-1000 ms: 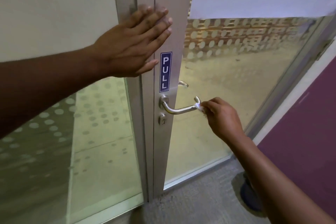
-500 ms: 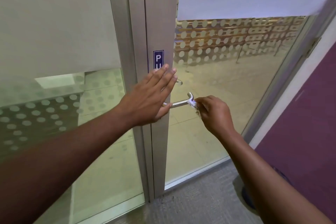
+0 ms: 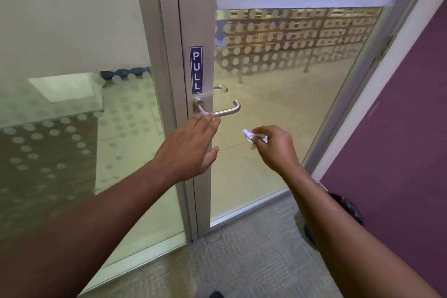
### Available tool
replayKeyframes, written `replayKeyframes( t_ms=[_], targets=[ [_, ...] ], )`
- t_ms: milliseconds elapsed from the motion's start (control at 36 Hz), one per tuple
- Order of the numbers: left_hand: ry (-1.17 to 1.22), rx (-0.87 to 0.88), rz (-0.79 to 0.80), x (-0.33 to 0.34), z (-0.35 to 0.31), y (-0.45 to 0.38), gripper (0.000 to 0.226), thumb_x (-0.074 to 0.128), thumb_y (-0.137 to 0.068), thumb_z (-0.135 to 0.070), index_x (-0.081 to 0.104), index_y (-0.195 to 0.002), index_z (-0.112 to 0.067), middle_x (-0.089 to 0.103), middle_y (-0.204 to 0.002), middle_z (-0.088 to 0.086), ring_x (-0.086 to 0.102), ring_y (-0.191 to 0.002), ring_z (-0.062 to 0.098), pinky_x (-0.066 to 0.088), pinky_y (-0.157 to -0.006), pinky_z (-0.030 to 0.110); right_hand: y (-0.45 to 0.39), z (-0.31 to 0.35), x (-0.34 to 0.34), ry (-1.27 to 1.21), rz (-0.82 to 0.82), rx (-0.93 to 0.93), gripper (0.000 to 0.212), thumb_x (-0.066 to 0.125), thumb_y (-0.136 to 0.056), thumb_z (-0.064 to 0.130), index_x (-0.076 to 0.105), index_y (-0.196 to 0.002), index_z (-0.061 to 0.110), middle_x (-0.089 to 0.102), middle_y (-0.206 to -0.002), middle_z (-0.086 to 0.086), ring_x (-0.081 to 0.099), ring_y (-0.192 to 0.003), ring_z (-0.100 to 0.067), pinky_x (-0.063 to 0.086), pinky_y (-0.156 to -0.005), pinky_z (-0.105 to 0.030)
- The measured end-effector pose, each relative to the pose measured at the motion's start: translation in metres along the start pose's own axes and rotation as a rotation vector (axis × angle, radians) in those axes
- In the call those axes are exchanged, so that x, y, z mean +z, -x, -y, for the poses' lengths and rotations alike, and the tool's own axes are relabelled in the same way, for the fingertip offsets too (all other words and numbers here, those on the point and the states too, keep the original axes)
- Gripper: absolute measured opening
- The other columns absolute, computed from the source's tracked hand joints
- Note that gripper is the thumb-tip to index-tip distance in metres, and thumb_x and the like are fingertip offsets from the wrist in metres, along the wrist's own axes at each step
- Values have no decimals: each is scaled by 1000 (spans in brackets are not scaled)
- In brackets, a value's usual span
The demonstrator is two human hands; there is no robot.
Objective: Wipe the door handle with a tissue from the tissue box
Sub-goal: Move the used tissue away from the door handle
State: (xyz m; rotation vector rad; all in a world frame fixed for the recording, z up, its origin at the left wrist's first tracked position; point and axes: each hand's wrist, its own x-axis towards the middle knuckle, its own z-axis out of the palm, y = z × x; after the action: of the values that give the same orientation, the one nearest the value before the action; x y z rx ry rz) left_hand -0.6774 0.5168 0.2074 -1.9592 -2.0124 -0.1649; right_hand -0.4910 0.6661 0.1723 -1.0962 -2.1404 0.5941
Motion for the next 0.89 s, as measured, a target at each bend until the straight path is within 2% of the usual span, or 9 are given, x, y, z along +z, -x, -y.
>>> replayKeyframes(
  t_ms=[56,139,278,333,417,556,722,833,889],
  targets=[
    [29,4,39,6,-12,0,70,46,-97,-46,33,-155,-10,39,-157,8,37,-143,25,47,-108,39,7,-7,-5,14,33,14,20,64,-92,28,76,-106,19,67,-102,-3,56,-82,-9,35,-67,-13],
    [-1,21,108,19,-30,-2,72,37,-100,-49,21,-160,-14,30,-163,5,26,-150,24,35,-118,38,11,-19,-14,16,52,26,22,64,-93,30,75,-109,21,62,-101,-3,54,-81,-9,34,-63,-6],
    [-10,43,172,42,-55,-11,73,38,-100,-51,20,-161,-15,29,-164,5,22,-152,26,29,-120,38,9,-52,-26,39,56,70,27,59,-94,18,72,-117,17,58,-108,-4,48,-84,-8,35,-63,-1],
    [6,42,206,52,-65,-20,72,38,-100,-51,20,-161,-16,28,-164,4,20,-153,25,33,-117,38,9,-69,-29,60,43,97,30,55,-93,14,71,-118,18,56,-104,-3,48,-86,-10,32,-64,-10],
    [28,42,244,67,-80,-42,72,38,-100,-50,21,-161,-16,27,-165,4,19,-154,26,35,-117,39,6,-96,-35,90,21,152,37,51,-91,9,69,-121,20,58,-107,-6,56,-94,-20,35,-75,-23],
    [59,68,295,90,-110,-94,70,41,-100,-49,24,-159,-15,27,-165,5,20,-153,28,35,-117,42,-6,-148,-51,197,-11,179,35,53,-91,15,68,-122,22,65,-109,-7,62,-97,-27,36,-73,-26],
    [54,210,348,127,-145,-148,62,36,-101,-49,31,-156,-23,33,-162,-2,26,-150,22,25,-121,40,-15,-223,-78,276,13,272,31,56,-90,19,68,-118,22,70,-110,-7,65,-99,-32,52,-80,-39],
    [30,260,395,153,-159,-178,58,35,-101,-49,38,-154,-26,41,-157,-7,32,-148,20,22,-122,42,-29,-285,-104,313,-5,372,28,58,-91,20,69,-116,21,70,-108,-10,65,-98,-34,50,-75,-37],
    [35,239,425,167,-165,-191,59,36,-101,-49,39,-154,-25,42,-157,-7,32,-148,20,22,-122,42,-36,-315,-117,324,-9,434,30,58,-91,21,68,-119,21,70,-111,-12,65,-100,-35,51,-78,-38]
  ],
)
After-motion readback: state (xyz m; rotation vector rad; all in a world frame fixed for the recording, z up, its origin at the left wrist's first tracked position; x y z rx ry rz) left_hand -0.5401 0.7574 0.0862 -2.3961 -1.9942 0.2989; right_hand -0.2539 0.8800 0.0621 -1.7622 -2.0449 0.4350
